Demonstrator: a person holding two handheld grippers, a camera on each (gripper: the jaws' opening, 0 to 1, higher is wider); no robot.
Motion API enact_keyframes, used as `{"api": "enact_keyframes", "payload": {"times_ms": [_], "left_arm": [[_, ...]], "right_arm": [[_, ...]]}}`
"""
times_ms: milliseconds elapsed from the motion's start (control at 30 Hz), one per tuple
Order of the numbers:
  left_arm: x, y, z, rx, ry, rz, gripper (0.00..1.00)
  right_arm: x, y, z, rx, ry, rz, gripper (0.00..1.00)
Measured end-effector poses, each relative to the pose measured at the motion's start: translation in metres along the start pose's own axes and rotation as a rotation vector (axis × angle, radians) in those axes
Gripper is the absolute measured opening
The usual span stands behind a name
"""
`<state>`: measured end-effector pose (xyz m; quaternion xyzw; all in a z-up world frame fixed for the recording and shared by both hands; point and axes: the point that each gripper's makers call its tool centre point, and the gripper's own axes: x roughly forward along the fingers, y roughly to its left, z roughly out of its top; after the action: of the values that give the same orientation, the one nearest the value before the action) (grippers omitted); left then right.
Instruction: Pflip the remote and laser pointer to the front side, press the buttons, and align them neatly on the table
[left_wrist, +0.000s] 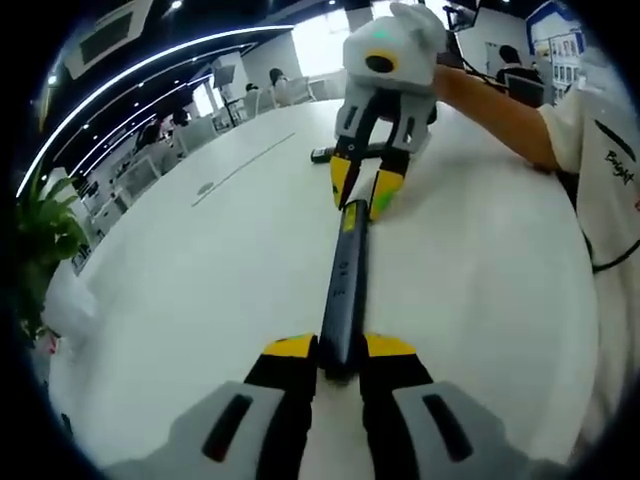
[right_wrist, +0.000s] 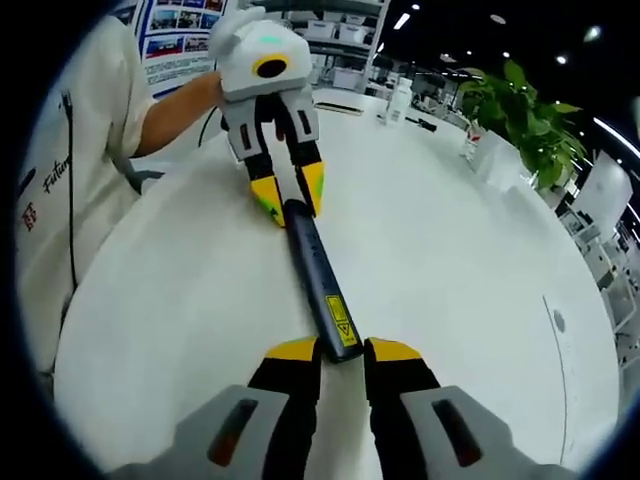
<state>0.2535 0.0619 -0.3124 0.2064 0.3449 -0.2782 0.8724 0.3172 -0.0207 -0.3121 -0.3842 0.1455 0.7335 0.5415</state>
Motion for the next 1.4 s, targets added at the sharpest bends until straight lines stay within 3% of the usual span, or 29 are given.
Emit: {"api": "enact_keyframes", "payload": {"times_ms": [300, 467, 500, 633, 933, 1133, 1400], "left_arm": [[-0.0025, 0.005, -0.003, 0.06, 0.06, 0.007, 0.18], [0.004, 0.0063, -0.0039, 0.02, 0.067, 0.009, 0.18], [0.0042, 0.006, -0.0037, 0.016, 0.071, 0.009, 0.18], [0.0045, 0.0057, -0.0035, 0.009, 0.081, 0.01, 0.18], [0.0046, 0.005, -0.0037, 0.003, 0.157, -0.013, 0.17], [0.0027, 0.0049, -0.0051, 0.048, 0.207, -0.034, 0.16], [0.0005, 0.0043, -0.0067, -0.006, 0.232, -0.054, 0.14]], "right_arm": [[-0.0015, 0.0029, -0.0007, 0.06, -0.027, 0.042, 0.19], [-0.0009, 0.0024, -0.0008, 0.06, -0.03, 0.04, 0.19], [0.0009, 0.0028, -0.0059, 0.049, -0.004, 0.038, 0.19], [-0.0006, 0.0044, -0.0029, 0.056, -0.026, 0.047, 0.19], [-0.0009, 0.0024, -0.0043, 0.043, -0.017, 0.044, 0.18], [-0.0004, 0.001, -0.0049, 0.063, -0.034, 0.06, 0.16], [0.0005, 0.0005, -0.0045, 0.066, -0.047, 0.068, 0.14]]}}
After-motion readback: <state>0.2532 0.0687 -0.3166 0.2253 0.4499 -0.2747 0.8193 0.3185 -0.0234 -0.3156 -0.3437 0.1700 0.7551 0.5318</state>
